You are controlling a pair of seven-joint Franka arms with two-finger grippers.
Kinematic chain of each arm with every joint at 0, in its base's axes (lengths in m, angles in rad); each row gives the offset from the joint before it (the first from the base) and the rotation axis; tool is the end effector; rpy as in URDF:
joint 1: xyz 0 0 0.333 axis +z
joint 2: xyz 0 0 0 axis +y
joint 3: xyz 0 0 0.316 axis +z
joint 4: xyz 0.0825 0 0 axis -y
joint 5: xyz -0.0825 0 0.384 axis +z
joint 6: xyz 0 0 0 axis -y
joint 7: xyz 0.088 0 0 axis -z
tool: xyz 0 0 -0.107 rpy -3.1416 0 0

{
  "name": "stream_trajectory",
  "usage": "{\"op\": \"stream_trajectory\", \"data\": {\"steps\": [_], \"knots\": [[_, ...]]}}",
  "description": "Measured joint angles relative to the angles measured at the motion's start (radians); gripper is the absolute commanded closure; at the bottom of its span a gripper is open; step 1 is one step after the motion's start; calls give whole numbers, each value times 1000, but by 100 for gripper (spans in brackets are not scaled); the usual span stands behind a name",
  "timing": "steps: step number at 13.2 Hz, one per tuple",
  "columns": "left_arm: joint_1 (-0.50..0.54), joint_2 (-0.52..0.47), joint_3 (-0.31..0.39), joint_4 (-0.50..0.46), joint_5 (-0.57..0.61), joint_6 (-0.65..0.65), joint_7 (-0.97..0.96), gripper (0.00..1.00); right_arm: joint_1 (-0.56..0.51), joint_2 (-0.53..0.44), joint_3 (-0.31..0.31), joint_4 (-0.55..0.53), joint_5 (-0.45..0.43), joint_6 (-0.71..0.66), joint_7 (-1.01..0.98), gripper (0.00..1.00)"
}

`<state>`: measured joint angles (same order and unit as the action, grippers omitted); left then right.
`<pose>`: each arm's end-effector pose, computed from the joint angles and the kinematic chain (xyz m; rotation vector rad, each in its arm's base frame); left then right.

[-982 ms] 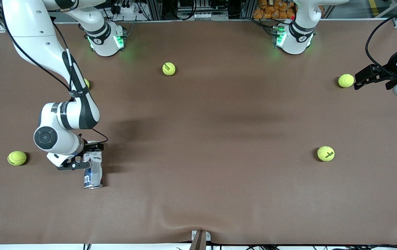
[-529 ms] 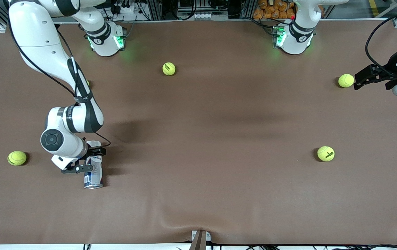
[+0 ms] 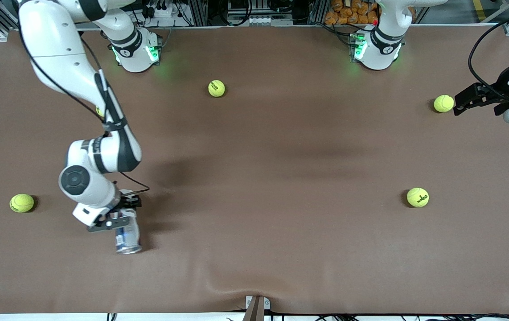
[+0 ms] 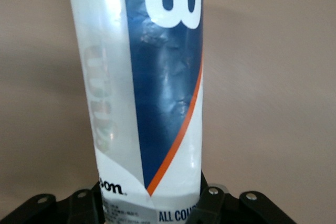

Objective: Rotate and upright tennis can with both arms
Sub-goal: 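Carry the can to the table centre and lay it down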

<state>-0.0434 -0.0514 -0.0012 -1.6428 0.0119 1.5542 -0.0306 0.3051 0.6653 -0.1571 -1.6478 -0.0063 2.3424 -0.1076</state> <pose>0.5353 -0.0226 0.6172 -3.1276 0.0219 0.0574 0.6809 0.1146 0.2322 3.0081 0.4465 0.0590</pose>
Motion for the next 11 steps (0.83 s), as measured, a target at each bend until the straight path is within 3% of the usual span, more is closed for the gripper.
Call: {"op": "stream_trajectory", "data": {"steps": [6,11], "knots": [[0,0,0,0,0,0,0,0,269,0,6,69,-19,-9,-241,43],[0,2,-1,-1,0,0,0,0,504,5,8,85,-248,-11,-249,40]]}}
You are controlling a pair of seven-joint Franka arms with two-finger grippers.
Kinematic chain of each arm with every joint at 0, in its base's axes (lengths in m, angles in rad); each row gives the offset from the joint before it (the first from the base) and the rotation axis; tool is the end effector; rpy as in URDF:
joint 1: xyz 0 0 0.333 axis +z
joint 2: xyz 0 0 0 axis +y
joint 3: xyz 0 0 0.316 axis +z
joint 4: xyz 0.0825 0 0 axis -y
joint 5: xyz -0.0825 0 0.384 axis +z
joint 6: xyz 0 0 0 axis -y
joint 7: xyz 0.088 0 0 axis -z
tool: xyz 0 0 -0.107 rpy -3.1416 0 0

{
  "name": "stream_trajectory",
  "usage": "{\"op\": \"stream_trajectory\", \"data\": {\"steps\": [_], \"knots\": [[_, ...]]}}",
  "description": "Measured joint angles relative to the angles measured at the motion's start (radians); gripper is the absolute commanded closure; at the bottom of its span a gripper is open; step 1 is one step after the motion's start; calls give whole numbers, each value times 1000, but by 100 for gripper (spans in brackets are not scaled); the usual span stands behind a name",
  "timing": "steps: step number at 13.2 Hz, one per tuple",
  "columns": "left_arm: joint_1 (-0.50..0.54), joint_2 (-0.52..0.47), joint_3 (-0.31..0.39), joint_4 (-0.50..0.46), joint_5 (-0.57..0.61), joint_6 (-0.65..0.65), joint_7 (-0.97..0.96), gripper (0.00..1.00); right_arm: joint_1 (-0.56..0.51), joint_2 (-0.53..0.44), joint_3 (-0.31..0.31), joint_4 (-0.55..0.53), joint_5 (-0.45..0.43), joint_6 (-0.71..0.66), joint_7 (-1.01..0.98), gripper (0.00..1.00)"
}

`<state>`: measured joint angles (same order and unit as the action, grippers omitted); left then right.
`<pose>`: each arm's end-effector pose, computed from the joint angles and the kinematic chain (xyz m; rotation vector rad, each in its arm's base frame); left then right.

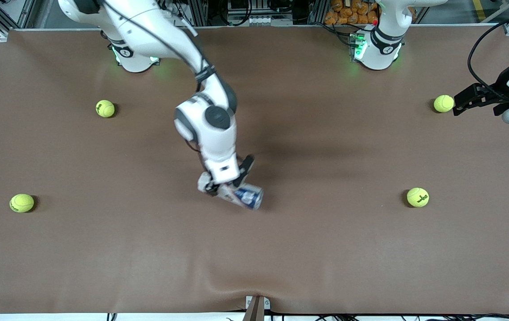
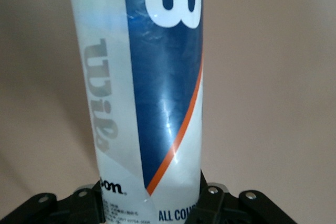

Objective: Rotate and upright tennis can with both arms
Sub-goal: 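Carry the can to the table centre and lay it down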

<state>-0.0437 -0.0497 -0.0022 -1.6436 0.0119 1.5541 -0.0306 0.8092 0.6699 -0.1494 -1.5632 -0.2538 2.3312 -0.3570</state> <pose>0.5357 -0.0233 0.6159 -3.1274 0.0240 0.0615 0.5560 0.4468 0.2655 2.3520 1.6442 0.2044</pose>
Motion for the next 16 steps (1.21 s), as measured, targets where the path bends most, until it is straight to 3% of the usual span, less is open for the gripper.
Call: {"op": "stream_trajectory", "data": {"steps": [4,6,7,16], "knots": [[0,5,0,-1,0,0,0,0,124,47,17,1,-28,49,-10,39],[0,8,0,-1,0,0,0,0,161,67,20,2,-32,126,-11,19],[0,11,0,-1,0,0,0,0,176,75,21,2,-35,148,-11,0],[0,35,0,-2,-62,0,0,0,205,88,16,65,-40,153,-10,0]]}}
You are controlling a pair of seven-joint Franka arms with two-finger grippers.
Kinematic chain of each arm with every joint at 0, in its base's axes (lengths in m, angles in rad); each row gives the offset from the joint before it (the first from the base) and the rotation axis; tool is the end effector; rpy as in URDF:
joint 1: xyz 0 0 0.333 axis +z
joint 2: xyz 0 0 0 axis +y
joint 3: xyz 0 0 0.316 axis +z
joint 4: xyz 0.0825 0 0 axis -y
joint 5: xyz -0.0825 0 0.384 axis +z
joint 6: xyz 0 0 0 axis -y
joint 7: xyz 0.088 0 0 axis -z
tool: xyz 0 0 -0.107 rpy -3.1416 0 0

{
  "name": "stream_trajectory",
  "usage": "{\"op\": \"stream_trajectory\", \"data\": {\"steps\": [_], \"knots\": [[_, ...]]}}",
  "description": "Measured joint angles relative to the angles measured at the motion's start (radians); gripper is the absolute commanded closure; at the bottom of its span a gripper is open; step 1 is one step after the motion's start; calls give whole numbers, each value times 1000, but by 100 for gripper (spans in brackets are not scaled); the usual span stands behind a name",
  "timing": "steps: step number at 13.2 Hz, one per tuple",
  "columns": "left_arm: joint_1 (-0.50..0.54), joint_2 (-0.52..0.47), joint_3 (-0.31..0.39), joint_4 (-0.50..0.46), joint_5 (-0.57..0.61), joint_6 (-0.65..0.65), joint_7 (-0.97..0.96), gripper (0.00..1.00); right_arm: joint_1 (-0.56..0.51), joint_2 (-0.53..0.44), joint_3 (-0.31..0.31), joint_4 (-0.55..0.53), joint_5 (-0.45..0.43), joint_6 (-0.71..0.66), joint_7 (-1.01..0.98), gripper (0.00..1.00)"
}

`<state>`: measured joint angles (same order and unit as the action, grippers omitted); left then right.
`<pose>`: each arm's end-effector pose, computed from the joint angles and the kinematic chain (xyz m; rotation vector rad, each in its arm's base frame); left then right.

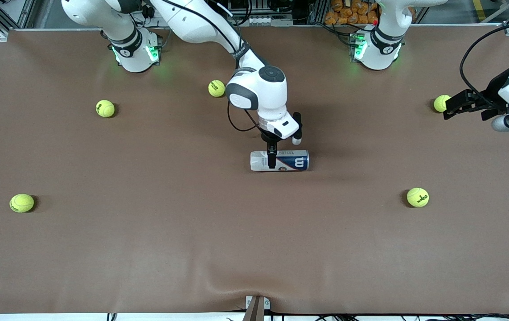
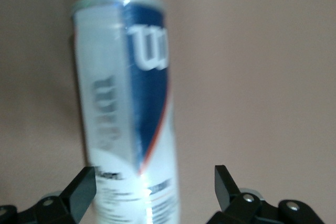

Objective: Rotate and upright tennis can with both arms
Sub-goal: 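Carry the can to the table centre and lay it down, then withdraw the right gripper while the left gripper reaches toward the can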

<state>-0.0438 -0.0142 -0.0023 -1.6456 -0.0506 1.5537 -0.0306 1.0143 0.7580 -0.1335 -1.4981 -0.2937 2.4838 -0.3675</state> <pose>0.5449 -0.0306 0.5959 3.0915 -0.0223 -0.1231 0.4535 0.5808 0.2456 2.1033 1.9760 0.4271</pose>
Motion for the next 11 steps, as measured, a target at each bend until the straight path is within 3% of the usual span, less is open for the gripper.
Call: {"op": "stream_trajectory", "data": {"steps": [3,6,8,11], "knots": [[1,14,0,-2,-52,-2,0,0,-14,-99,-12,43,24,-275,2,0],[3,47,1,-10,-167,-7,0,0,-69,-329,-49,97,58,-662,2,0],[6,74,2,-23,-254,-22,0,0,-158,-459,-89,158,68,-869,-6,0],[26,100,5,-75,-390,-25,0,0,-342,-528,-108,283,83,-1117,-20,0]]}}
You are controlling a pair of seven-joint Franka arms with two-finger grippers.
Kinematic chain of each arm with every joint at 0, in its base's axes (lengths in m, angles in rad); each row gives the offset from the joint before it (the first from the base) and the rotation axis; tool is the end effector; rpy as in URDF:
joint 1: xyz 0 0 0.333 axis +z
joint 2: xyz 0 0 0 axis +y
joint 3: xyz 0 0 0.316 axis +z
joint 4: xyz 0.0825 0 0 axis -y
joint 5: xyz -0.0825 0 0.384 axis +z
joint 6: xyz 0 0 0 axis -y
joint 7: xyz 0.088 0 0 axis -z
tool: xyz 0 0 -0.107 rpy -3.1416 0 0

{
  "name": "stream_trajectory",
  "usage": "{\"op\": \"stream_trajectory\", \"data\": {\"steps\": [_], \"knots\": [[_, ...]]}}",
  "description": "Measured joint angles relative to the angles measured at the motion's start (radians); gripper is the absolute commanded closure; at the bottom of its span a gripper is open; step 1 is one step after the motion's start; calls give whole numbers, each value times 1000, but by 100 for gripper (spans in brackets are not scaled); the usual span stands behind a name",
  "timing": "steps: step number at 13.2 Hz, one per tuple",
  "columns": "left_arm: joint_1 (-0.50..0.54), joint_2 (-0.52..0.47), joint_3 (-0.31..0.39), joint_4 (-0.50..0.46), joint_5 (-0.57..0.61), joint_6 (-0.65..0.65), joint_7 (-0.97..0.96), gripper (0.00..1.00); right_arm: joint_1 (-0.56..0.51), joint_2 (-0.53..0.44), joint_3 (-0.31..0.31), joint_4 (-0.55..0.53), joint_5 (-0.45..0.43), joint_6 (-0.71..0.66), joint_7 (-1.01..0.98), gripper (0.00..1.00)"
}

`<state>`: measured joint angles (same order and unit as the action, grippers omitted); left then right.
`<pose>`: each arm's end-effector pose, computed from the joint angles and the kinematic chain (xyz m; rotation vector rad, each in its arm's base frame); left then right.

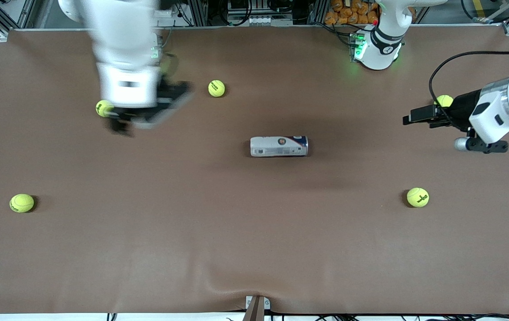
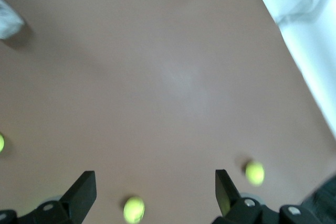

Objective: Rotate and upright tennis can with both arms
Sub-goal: 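Withdraw the right gripper while the left gripper reaches toward the can, then move the left gripper to the open end of the can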

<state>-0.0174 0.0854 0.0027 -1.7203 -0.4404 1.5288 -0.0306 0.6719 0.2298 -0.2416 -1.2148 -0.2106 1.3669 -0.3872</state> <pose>0.5589 -0.0554 0.5149 2.6809 0.0797 -0.3872 0.5474 0.2458 0.6461 2.6570 1.1017 -0.0920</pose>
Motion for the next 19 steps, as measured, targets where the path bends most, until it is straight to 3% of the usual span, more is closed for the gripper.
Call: {"op": "stream_trajectory", "data": {"steps": [5,9,11,15,19], "knots": [[47,23,1,-104,-198,2,4,0,-199,-45,-4,56,93,-87,216,0],[55,26,2,-186,-297,26,48,0,-413,-68,-8,17,243,-64,256,0],[62,26,3,-224,-344,43,67,0,-497,-68,-10,-29,276,-37,255,0],[64,25,1,-295,-393,90,118,0,-518,-137,-4,-208,277,76,257,0],[64,25,0,-415,-485,155,276,0,-624,-267,123,-405,252,152,257,0]]}}
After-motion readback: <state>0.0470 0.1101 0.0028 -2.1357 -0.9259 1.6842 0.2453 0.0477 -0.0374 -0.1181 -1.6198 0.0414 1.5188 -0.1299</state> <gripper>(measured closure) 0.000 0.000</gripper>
